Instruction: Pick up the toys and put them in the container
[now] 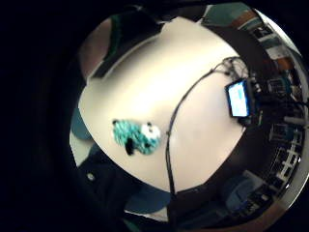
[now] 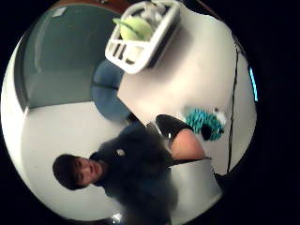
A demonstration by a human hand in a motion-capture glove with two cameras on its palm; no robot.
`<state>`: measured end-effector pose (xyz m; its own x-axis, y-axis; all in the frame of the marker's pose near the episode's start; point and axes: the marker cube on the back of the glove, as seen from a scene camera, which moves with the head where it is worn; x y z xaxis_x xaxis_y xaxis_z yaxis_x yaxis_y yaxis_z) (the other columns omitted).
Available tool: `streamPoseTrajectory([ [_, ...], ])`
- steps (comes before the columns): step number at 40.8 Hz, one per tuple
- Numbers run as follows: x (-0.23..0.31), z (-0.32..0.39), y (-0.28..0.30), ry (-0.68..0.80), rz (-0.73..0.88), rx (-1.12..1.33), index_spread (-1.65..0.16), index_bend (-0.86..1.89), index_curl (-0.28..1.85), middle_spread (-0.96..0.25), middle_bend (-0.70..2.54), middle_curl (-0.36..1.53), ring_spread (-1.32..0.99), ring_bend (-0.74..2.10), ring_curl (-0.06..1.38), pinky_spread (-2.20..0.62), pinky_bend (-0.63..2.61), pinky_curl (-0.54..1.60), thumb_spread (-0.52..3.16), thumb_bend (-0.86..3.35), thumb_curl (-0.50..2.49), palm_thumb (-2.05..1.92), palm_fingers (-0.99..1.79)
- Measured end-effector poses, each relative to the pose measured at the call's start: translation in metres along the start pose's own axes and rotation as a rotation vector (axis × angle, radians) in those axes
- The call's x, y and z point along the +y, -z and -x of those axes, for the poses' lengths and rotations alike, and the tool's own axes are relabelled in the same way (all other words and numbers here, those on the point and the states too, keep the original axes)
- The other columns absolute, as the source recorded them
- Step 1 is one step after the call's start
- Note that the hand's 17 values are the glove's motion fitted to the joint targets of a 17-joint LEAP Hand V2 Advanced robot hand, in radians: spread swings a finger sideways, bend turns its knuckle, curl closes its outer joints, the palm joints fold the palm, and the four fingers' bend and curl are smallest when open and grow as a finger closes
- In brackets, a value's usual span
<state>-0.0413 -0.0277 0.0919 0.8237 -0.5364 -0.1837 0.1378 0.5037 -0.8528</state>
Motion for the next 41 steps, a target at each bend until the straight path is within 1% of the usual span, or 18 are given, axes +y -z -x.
streamPoseTrajectory([
  [5,0.018,-0.021,-0.067,0.011,0.167,0.041,-0.28,0.11,0.53,-0.04,0.18,0.44,-0.04,0.12,0.39,0.04,0.69,0.38,1.19,-0.03,0.44,0.22,-0.22],
  [7,0.020,-0.027,-0.086,0.016,0.195,0.034,-0.27,0.10,0.51,-0.04,0.17,0.43,-0.04,0.12,0.38,0.03,0.68,0.37,1.19,-0.03,0.43,0.21,-0.24],
  [10,0.021,-0.029,-0.106,0.026,0.179,0.032,-0.26,0.09,0.48,-0.04,0.16,0.42,-0.03,0.14,0.37,0.03,0.67,0.37,1.18,-0.02,0.42,0.21,-0.22],
  [15,0.016,-0.029,-0.122,0.035,0.066,0.125,-0.26,0.03,0.40,-0.05,0.21,0.42,-0.09,0.41,0.42,-0.01,0.75,0.37,1.20,0.01,0.42,0.28,0.13],
  [16,0.014,-0.029,-0.122,0.036,0.050,0.144,-0.26,0.09,0.40,-0.07,0.29,0.44,-0.13,0.46,0.42,-0.06,0.77,0.37,1.23,0.06,0.43,0.35,0.33],
  [17,0.013,-0.028,-0.121,0.038,0.038,0.157,-0.25,0.10,0.38,-0.08,0.30,0.44,-0.14,0.46,0.40,-0.08,0.76,0.35,1.24,0.07,0.43,0.38,0.38],
  [18,0.011,-0.027,-0.120,0.042,0.027,0.165,-0.25,0.15,0.39,-0.10,0.33,0.45,-0.16,0.48,0.40,-0.12,0.77,0.35,1.26,0.10,0.44,0.43,0.50],
  [20,0.007,-0.023,-0.116,0.052,0.000,0.174,-0.26,0.25,0.42,-0.11,0.32,0.45,-0.19,0.49,0.41,-0.16,0.75,0.34,1.28,0.14,0.46,0.50,0.57],
  [22,0.003,-0.017,-0.110,0.061,-0.030,0.169,-0.25,0.38,0.47,-0.12,0.28,0.45,-0.22,0.45,0.41,-0.19,0.74,0.36,1.29,0.17,0.48,0.56,0.56],
  [23,0.000,-0.014,-0.105,0.063,-0.045,0.160,-0.26,0.49,0.51,-0.13,0.28,0.45,-0.23,0.41,0.41,-0.18,0.69,0.35,1.29,0.18,0.48,0.58,0.53],
  [27,-0.011,0.004,-0.073,0.082,-0.108,0.101,-0.25,0.72,0.60,-0.17,0.34,0.49,-0.26,0.26,0.41,-0.17,0.59,0.35,1.29,0.21,0.51,0.65,0.45],
  [32,-0.030,0.034,-0.015,0.151,-0.211,0.115,-0.23,0.79,0.65,-0.22,0.43,0.52,-0.29,0.18,0.37,-0.15,0.52,0.32,1.22,0.19,0.54,0.68,0.44],
  [37,-0.066,0.074,0.066,0.191,-0.337,0.106,-0.21,0.82,0.68,-0.26,0.48,0.55,-0.31,0.17,0.35,-0.14,0.50,0.31,1.18,0.19,0.57,0.71,0.44],
  [39,-0.088,0.090,0.093,0.169,-0.384,0.138,-0.21,0.83,0.69,-0.27,0.50,0.56,-0.31,0.18,0.35,-0.14,0.49,0.31,1.17,0.18,0.58,0.72,0.43],
  [41,-0.115,0.098,0.111,0.123,-0.415,0.229,-0.20,0.83,0.70,-0.28,0.51,0.57,-0.32,0.18,0.35,-0.13,0.49,0.31,1.16,0.18,0.59,0.72,0.42],
])
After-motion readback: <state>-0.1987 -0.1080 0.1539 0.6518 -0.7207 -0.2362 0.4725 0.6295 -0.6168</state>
